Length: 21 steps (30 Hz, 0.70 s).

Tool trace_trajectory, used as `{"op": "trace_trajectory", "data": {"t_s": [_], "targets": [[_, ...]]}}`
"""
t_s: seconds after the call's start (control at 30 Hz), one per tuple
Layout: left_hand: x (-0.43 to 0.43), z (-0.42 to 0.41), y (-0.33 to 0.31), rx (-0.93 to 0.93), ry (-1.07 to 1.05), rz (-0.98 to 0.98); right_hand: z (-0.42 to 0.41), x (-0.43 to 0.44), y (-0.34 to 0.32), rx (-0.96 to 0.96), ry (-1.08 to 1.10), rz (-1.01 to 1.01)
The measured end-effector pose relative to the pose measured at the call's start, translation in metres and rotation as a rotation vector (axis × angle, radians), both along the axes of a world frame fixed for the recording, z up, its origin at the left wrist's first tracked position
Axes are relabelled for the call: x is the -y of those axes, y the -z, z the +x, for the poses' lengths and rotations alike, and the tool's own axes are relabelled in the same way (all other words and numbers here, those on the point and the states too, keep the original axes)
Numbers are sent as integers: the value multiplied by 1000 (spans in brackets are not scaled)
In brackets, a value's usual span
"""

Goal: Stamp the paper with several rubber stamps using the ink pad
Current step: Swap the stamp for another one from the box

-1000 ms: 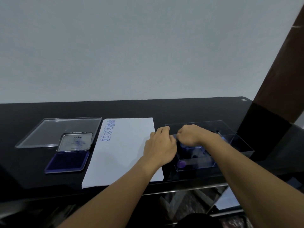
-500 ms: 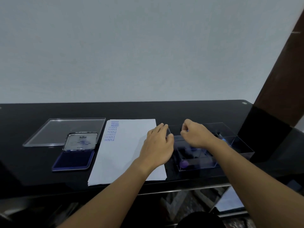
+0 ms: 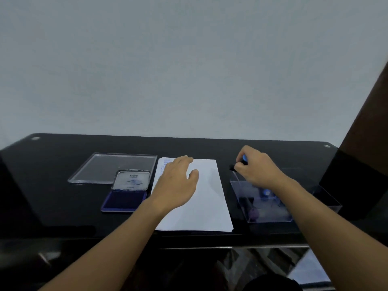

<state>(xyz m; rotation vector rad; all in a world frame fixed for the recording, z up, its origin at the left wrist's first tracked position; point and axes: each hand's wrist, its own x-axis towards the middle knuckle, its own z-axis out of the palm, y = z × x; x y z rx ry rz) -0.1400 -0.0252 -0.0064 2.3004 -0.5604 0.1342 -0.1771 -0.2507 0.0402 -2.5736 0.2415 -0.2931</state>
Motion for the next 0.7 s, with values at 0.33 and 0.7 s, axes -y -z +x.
{"op": "trace_trajectory", "data": {"t_s": [0.33,0.7], "targets": [[-101,14,-4,7,-200,13,26,-101,-7,31,-192,34],[-181,36,27,-31,-334,-7,62,-170,8,-22,-362,31]]}}
